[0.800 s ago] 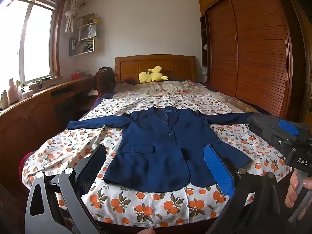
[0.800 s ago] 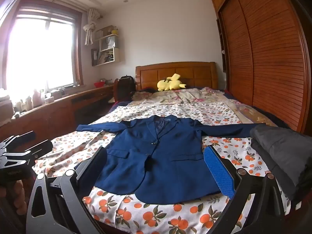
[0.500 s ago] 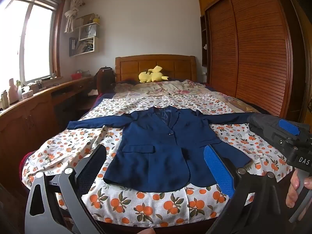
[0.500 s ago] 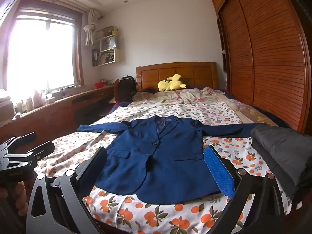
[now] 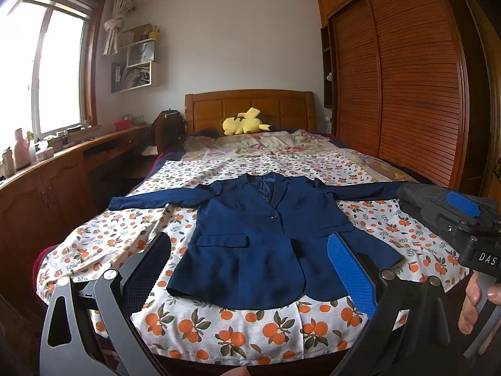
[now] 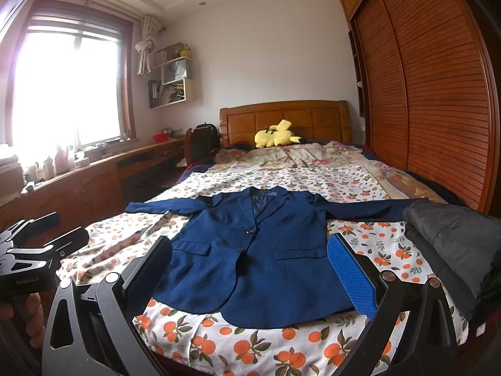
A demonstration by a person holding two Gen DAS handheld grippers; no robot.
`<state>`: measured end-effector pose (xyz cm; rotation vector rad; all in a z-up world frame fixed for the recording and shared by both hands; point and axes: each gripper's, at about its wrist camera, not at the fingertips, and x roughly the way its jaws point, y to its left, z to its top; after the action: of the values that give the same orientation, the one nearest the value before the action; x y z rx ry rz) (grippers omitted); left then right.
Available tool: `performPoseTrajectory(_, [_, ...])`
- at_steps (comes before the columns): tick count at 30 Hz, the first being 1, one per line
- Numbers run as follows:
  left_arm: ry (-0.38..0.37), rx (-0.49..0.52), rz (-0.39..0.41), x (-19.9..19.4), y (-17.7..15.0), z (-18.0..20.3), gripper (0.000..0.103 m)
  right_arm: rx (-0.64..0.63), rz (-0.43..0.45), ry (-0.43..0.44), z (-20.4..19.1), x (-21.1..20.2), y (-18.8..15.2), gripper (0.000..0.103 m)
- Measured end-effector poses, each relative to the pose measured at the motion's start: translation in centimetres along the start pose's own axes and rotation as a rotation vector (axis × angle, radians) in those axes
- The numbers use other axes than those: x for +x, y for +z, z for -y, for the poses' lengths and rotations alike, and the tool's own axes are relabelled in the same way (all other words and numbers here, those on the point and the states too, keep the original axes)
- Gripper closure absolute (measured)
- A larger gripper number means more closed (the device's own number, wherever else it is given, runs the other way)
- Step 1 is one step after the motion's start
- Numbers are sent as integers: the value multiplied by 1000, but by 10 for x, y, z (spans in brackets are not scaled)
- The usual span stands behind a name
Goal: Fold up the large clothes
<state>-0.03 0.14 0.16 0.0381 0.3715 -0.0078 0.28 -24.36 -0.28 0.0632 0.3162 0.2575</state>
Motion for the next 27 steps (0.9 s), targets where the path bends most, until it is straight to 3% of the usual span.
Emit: performPoseTrajectory(27, [-1,11,18,-9,4,7,2,-1,-2,-3,-2,2,-2,7])
